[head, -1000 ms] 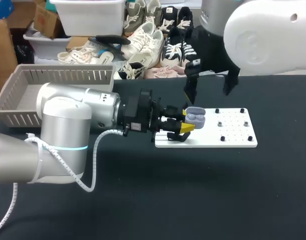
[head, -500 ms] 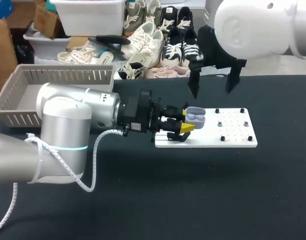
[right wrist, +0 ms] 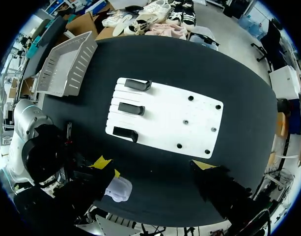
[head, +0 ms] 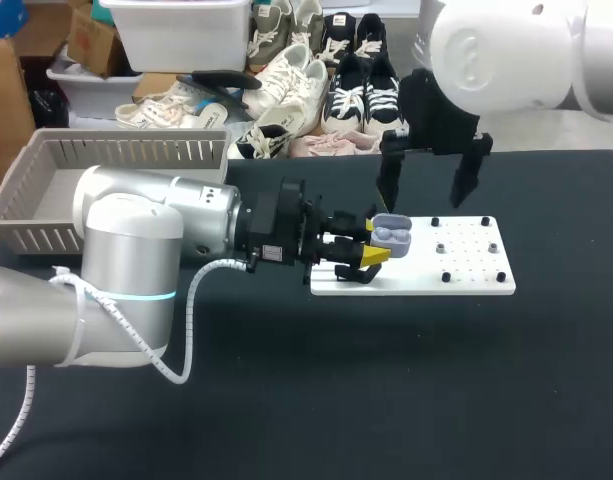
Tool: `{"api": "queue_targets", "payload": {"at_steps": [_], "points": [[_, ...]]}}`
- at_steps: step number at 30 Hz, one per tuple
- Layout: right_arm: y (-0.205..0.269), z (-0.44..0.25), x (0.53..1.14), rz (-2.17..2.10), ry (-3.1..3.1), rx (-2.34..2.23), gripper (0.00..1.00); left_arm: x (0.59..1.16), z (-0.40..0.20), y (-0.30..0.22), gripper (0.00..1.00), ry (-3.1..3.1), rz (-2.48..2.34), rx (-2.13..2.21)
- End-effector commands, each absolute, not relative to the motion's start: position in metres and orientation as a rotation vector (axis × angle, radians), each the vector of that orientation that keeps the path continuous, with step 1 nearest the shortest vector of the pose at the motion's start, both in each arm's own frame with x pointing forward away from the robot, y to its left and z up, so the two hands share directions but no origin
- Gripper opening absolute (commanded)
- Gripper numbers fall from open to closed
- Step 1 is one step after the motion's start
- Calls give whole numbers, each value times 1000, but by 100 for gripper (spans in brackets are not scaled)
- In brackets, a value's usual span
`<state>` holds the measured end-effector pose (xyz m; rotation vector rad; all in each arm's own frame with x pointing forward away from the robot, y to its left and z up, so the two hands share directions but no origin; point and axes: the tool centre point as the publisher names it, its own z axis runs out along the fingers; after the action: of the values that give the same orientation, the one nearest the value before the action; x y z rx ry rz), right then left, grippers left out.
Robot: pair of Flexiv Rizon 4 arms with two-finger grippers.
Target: Pick up each earbud case from the left stands, insert the matching earbuds, close the lid, and place the case in the box.
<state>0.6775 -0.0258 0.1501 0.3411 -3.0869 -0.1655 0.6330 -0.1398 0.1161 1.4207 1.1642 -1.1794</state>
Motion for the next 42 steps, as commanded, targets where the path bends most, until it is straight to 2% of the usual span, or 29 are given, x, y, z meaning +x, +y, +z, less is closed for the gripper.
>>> {"api": "queue_targets", "payload": {"at_steps": [1, 20, 32, 42], "points": [[-33, 154, 659, -230, -3113, 352, 100, 634, 116, -140, 0, 1163, -1181, 1422], [-39, 188, 645, -171, -3346, 423, 100, 633, 119, -134, 0, 1164, -1197, 1391], [-40, 191, 643, -176, -3364, 438, 100, 644, 160, -44, 0, 1269, -991, 1193], [-40, 191, 643, -176, -3364, 438, 100, 680, 178, 26, 0, 1394, -724, 1051]]}}
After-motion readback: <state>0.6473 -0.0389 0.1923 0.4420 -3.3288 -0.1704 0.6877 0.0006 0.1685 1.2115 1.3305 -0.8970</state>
